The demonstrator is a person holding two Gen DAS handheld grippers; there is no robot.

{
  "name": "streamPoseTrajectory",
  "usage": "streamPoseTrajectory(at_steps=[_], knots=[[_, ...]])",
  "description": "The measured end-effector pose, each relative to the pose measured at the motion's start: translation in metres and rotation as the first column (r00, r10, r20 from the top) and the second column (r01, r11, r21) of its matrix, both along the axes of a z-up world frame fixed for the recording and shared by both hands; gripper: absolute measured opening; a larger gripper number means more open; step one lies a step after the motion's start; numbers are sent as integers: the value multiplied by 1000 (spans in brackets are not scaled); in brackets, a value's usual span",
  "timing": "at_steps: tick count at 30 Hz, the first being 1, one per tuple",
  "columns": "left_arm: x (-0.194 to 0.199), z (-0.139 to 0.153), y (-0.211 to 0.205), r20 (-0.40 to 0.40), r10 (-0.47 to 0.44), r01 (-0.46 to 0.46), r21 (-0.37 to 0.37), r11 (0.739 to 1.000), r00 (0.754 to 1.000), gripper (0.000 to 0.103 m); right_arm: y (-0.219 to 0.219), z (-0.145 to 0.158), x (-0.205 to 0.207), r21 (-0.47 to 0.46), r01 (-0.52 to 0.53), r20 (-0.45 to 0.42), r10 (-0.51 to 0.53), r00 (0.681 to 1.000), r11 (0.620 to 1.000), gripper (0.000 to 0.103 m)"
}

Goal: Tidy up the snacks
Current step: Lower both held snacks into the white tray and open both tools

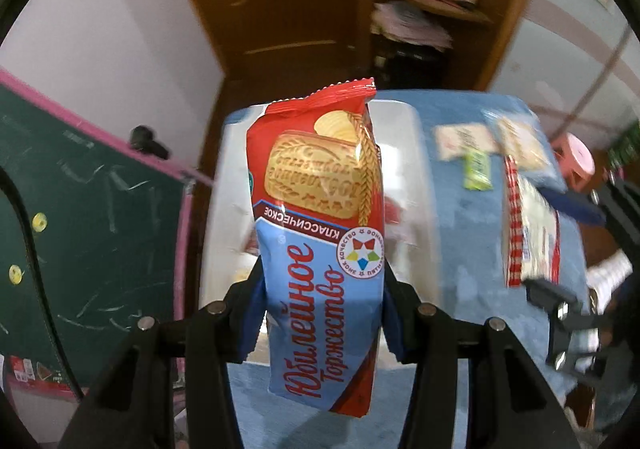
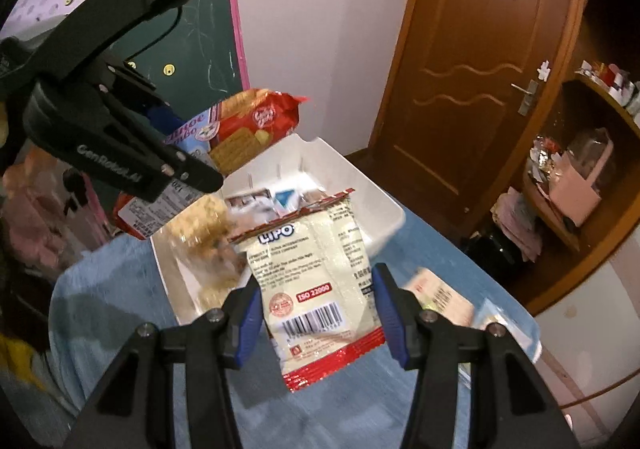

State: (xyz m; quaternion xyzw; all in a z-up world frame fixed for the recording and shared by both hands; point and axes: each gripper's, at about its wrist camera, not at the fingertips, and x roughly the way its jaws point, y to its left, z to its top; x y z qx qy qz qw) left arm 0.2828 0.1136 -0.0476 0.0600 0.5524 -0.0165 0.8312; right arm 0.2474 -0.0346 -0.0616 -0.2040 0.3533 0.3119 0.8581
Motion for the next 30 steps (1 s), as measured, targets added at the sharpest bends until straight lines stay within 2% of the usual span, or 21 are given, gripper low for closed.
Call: streamPoseTrajectory(at_steps=[3,6,12,18,20,22,23,24,27,30], knots=[[15,-10,31,8,57,-57,-16,998,998,48,30,-18,13,-3,20,-55,-20,998,1000,52],[33,-32,44,-8,86,-86,-47,995,996,48,52,-44,27,-11,31,-139,-32,990,999,52],[68,-79,48,-37,65,-68,-66,996,997,48,77,-87,37,-23,40,-254,-44,966,999,52],[87,-102,36,-17,32,-33,-47,998,999,49,81,-108,37,-9,35,-320,-36,947,999,53],[92,-108,33,-14,22,-23,-37,999,1000,50,81,-109,35,-10,29,-320,-31,947,1000,53],[91,-108,28,-13,18,-18,-28,999,1000,58,82,-109,31,-14,25,-303,-29,953,1000,53],[90,-108,27,-6,18,-18,-22,1000,1000,70,82,-108,28,-18,26,-286,-30,958,1000,53],[88,-105,26,17,21,-20,-9,1000,1000,78,81,-107,26,-29,34,-257,-41,966,999,53],[82,-95,24,47,10,-9,-14,1000,999,80,84,-107,19,-40,41,-210,-49,976,998,53],[74,-88,26,34,23,-22,-28,999,999,80,81,-106,18,-30,52,-203,-57,977,998,54]])
